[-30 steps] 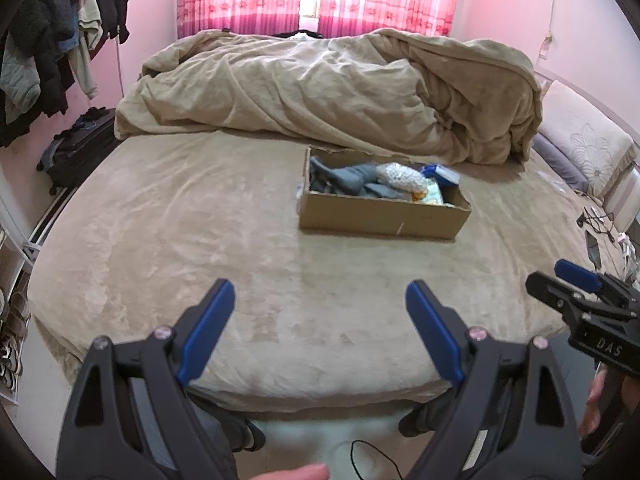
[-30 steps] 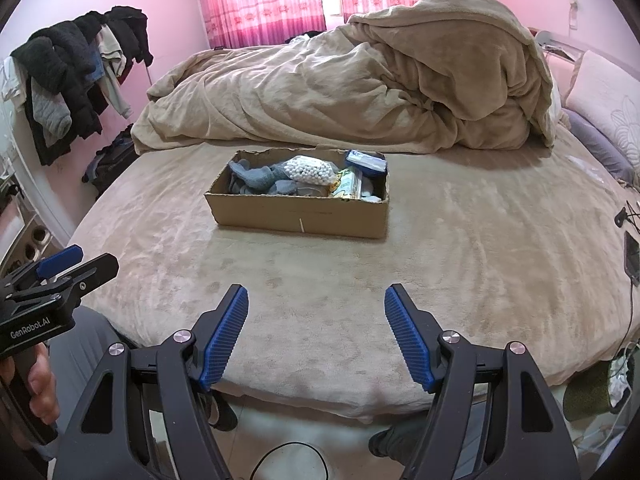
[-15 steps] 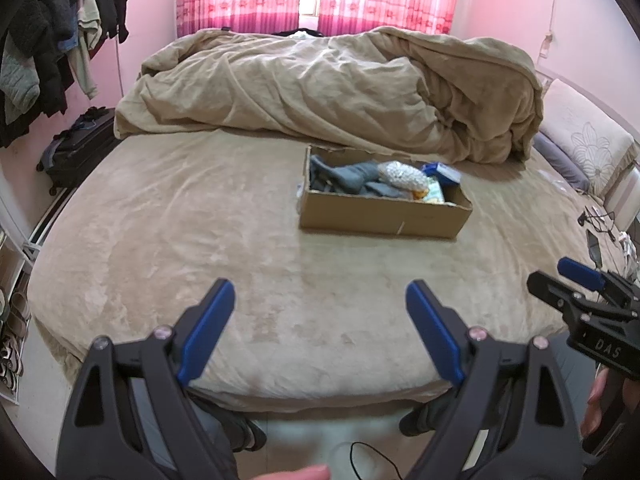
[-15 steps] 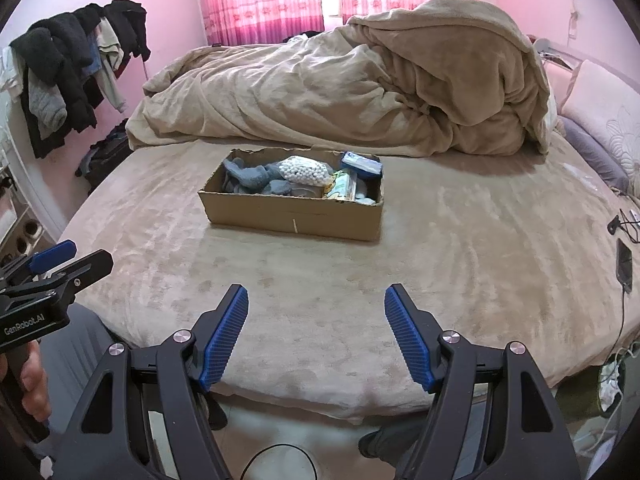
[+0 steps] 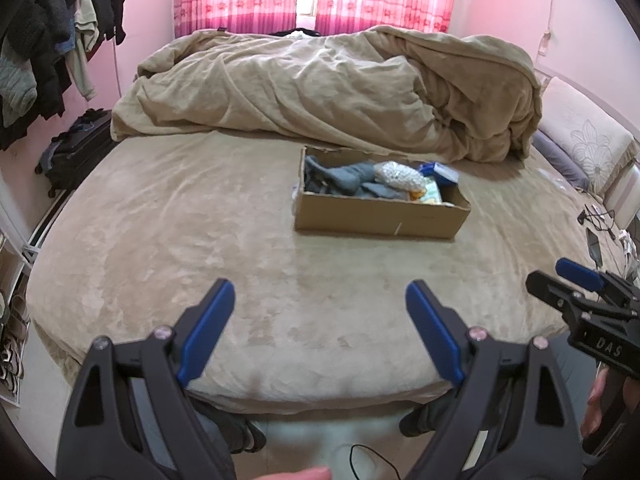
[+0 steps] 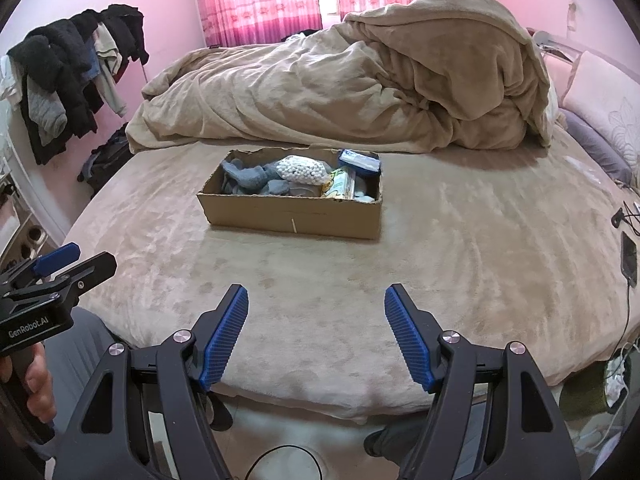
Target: Organize objects
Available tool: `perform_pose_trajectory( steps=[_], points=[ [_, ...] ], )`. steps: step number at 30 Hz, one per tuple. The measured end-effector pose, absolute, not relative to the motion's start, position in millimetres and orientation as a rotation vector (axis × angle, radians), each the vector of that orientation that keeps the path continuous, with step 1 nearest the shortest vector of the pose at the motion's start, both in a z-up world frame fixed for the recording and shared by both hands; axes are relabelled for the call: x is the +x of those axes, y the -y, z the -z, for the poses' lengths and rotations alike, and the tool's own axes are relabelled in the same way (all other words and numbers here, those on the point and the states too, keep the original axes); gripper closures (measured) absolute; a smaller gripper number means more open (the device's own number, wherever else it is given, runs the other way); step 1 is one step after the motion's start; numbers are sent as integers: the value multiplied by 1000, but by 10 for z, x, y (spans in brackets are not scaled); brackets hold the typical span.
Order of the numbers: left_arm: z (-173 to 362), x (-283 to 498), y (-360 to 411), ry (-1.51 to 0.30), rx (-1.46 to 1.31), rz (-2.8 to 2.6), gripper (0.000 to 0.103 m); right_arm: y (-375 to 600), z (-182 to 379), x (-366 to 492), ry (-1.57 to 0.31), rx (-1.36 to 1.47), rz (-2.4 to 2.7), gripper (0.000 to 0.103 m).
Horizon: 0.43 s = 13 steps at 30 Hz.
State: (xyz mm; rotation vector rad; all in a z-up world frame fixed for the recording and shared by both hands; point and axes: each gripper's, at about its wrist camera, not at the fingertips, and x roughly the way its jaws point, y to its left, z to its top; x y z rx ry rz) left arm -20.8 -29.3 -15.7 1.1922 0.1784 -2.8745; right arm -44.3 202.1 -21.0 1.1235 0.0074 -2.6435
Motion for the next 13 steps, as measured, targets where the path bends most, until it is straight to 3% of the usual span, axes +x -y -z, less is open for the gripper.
perform_pose_trajectory(
  steps=[13],
  points=[
    [255, -384, 303, -159, 1185, 2883, 14, -2006, 286, -540, -24, 1130, 2635, 29]
  ],
)
